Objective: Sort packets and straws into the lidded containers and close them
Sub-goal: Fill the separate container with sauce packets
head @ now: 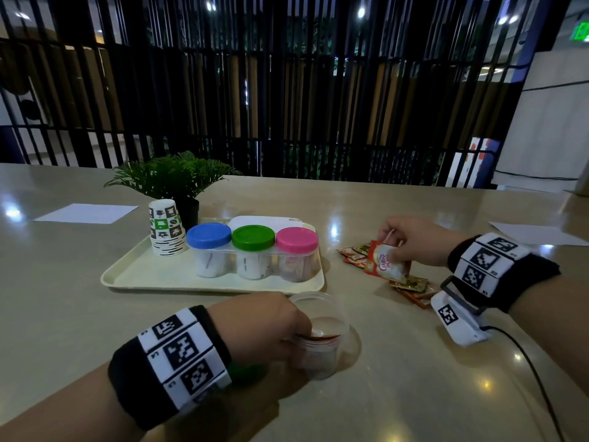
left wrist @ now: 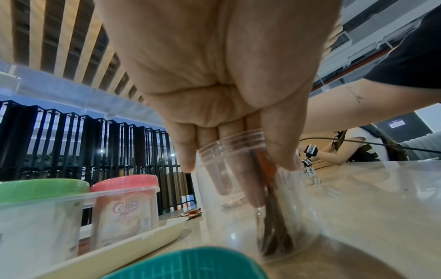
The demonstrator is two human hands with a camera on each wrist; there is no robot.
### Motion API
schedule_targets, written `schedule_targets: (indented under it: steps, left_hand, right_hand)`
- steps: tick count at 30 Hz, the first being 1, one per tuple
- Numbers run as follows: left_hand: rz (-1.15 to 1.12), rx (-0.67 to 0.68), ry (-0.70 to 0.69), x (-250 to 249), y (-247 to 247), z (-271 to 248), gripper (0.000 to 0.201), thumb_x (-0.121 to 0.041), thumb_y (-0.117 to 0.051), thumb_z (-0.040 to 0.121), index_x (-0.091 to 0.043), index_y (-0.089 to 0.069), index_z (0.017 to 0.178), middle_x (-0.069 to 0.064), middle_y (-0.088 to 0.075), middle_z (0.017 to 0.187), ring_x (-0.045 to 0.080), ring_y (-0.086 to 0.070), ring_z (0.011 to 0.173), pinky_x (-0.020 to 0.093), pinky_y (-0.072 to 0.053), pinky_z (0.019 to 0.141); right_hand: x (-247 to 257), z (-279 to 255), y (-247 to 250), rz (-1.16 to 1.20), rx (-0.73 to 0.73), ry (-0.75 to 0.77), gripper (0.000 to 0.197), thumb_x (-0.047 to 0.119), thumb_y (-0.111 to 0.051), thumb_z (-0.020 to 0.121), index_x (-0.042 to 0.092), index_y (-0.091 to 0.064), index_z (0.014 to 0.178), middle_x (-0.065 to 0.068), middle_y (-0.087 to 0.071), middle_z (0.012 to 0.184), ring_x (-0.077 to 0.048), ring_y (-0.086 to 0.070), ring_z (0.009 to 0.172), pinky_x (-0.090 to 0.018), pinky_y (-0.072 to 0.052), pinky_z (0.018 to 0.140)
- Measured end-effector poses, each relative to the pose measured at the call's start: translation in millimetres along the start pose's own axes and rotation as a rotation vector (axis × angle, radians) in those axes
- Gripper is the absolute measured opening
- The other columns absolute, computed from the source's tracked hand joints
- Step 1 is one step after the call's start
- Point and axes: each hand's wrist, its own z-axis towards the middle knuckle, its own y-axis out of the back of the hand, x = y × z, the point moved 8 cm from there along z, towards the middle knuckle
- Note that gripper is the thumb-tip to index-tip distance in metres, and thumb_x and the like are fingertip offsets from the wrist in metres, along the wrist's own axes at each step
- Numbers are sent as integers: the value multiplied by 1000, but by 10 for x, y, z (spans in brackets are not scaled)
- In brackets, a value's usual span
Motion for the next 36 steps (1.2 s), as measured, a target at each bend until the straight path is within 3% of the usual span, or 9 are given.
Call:
schedule_targets:
  steps: [6, 10, 13, 15, 17, 22, 27, 33, 36]
  left_hand:
    - [19, 7, 5, -2, -2, -8, 22, -31, -60, 93, -29, -64, 115, -5, -66, 108, 14, -60, 98, 36, -51, 88]
    - [35, 9, 4, -18, 9, -13, 23, -29, -59, 94, -28, -64, 116, -4, -66, 109, 15, -60, 98, 36, -51, 88]
    - [44, 8, 3, -19, 14, -20, 20, -29, -58, 95, -27, -64, 114, -4, -66, 107, 15, -60, 97, 35, -52, 87]
    - [50, -4, 4, -27, 24, -22, 20, -29, -59, 94, -27, -64, 113, -3, -66, 108, 16, -61, 98, 32, -51, 86]
    - [62, -18, 3, -39, 29, -19, 23, -29, -60, 94, -26, -63, 116, -2, -65, 112, 16, -61, 100, 29, -49, 86]
    - [18, -61, -16, -56, 78, -54, 38, -32, -63, 91, -30, -57, 129, -5, -63, 124, 14, -60, 108, 31, -49, 94]
    - [79, -137, -43, -74, 193, -144, 32, -34, -62, 92, -30, -63, 123, -6, -65, 116, 12, -58, 104, 32, -49, 93]
    - [145, -168, -35, -117, 250, -181, 31, -40, -58, 93, -30, -63, 122, -8, -61, 115, 10, -52, 108, 25, -38, 96]
    - [90, -182, 25, -89, 265, -192, 30, -41, -61, 91, -30, -58, 118, -9, -55, 118, 10, -50, 109, 24, -40, 94]
  right_hand:
    - [581, -358, -93, 180, 35, 137, 33, 1, -63, 86, 26, -58, 108, -2, -61, 105, -16, -64, 85, -32, -58, 70]
    - [912, -509, -216, 252, 32, 224, 22, 4, -65, 86, 23, -57, 94, -3, -64, 100, -23, -65, 90, -41, -58, 77]
    - [1062, -545, -330, 284, 26, 277, 18, 12, -69, 84, 26, -58, 84, 4, -63, 84, -12, -61, 77, -35, -55, 69]
    - [1107, -571, -396, 234, -6, 289, 18, 18, -71, 84, 28, -57, 79, 6, -62, 80, -10, -57, 71, -30, -50, 65]
    - [1141, -619, -473, 141, -23, 299, 15, 21, -70, 84, 27, -57, 78, 5, -63, 82, -13, -59, 75, -32, -51, 70]
    - [1168, -755, -743, -66, 73, 334, 7, 24, -58, 91, 29, -54, 88, 6, -61, 92, -12, -57, 85, -30, -49, 76]
    - [1134, -745, -795, -196, 58, 366, 10, 26, -56, 92, 27, -64, 99, 7, -62, 95, -14, -54, 92, -36, -47, 85]
    - [1064, -771, -1010, -204, 308, 303, 23, 25, -48, 97, 23, -65, 112, 2, -65, 109, -14, -57, 99, -33, -47, 90]
    - [1094, -803, -1050, -186, 410, 276, 27, 26, -43, 100, 17, -62, 118, -3, -63, 114, -17, -55, 102, -33, -43, 90]
